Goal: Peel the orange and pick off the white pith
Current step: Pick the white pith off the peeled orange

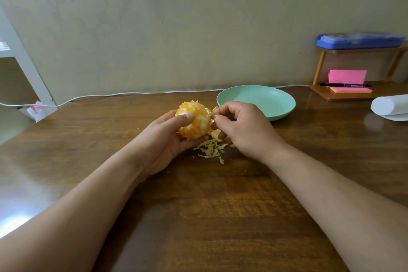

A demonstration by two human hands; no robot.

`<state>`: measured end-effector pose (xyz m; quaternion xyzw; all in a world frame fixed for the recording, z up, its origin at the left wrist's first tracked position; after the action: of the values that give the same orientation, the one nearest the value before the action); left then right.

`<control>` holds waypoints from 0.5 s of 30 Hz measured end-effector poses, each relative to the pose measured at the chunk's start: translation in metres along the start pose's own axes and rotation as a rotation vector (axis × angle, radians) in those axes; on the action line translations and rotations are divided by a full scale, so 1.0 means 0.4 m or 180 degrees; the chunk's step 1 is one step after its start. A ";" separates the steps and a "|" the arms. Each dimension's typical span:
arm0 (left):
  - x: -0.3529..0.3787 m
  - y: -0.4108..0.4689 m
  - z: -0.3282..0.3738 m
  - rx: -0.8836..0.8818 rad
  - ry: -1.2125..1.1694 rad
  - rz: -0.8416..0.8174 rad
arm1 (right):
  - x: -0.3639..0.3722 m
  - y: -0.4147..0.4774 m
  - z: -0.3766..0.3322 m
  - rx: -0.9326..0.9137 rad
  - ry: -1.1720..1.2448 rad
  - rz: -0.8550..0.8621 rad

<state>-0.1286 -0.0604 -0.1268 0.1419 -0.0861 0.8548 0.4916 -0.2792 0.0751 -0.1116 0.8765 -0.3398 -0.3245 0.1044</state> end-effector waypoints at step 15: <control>-0.004 -0.006 0.012 0.1008 0.1821 0.0510 | 0.017 -0.009 0.001 0.1324 0.1244 -0.0557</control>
<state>-0.1250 -0.0618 -0.1227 -0.0363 0.1784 0.8988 0.3989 -0.2737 0.0732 -0.1165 0.9509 -0.2957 -0.0807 -0.0423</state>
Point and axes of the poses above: each hand's wrist, its own y-axis towards the middle knuckle, its own x-axis out of the palm, z = x × y, the point moved 3 cm from there along y, towards the middle knuckle, and after that the axes turned 1 degree about z, right-handed, at the moved point
